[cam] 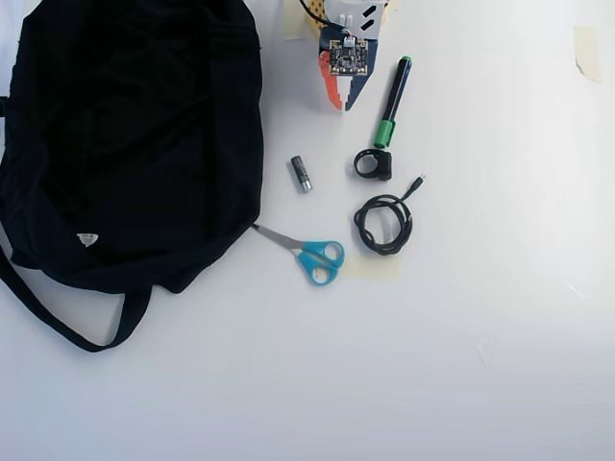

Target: Put the cable into the black bag

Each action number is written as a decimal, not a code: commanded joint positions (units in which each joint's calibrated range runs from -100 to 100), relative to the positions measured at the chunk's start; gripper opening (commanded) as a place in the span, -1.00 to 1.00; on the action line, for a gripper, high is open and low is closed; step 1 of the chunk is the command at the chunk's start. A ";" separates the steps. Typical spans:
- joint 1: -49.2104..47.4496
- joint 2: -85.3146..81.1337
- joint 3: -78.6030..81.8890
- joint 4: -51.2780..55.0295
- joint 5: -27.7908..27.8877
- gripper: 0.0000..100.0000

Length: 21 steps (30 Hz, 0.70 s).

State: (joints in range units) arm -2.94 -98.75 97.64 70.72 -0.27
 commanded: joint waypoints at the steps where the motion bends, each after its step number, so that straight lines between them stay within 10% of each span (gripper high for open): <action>1: -0.43 -0.75 1.64 1.89 0.01 -0.95; 21: -1.70 -0.58 1.10 0.08 0.37 -0.95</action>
State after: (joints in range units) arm -3.60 -98.75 97.64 70.72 -0.02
